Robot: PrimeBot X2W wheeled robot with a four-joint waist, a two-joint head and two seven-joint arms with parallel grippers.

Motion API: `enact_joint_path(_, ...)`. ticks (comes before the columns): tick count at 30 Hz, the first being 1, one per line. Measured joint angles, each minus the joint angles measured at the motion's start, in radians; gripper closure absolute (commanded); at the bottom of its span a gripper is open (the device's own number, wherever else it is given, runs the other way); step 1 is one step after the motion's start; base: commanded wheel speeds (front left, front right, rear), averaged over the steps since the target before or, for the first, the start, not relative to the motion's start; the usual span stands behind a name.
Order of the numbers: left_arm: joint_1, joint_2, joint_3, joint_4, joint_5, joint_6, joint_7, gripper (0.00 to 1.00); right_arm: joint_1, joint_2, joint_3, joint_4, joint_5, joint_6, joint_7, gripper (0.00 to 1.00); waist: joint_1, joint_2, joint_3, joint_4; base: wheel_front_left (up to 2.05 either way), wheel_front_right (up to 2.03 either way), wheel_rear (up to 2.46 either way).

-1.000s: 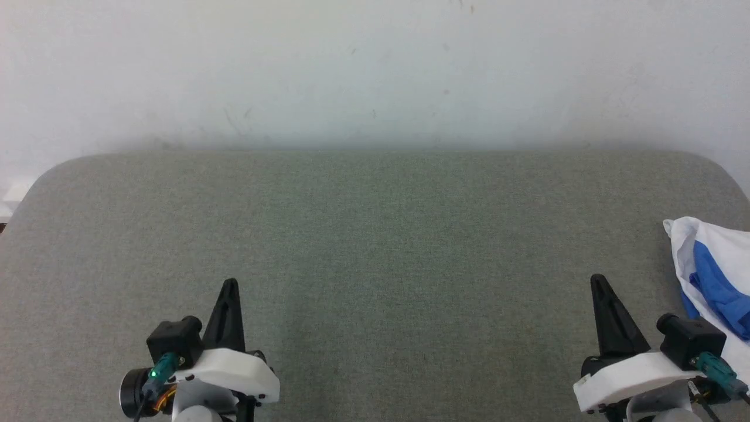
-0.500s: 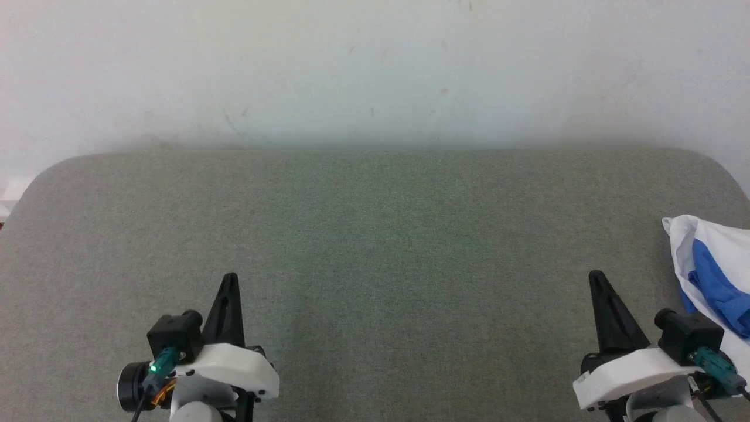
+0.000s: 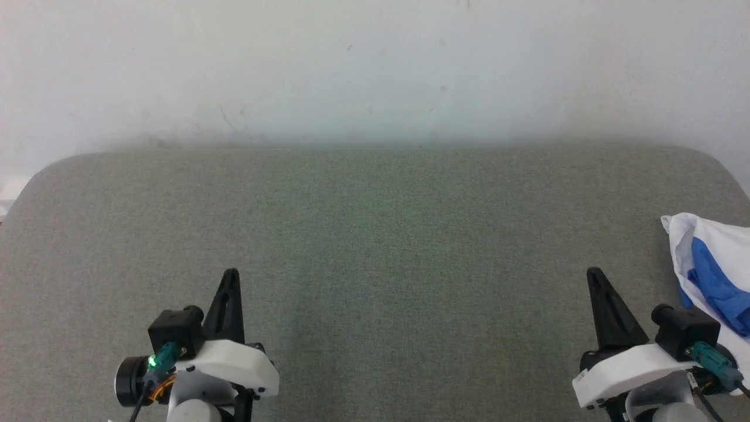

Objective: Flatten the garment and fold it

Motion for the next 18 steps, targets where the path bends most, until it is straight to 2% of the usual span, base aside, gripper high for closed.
enact_joint_path(18,0.016,-0.003,0.011,-0.045,0.032,-0.009,0.036,1.0,0.0,0.0,0.004,-0.035,-0.029,0.0,0.035,1.0,0.0,0.0,0.006,-0.004,0.0,0.0,0.0)
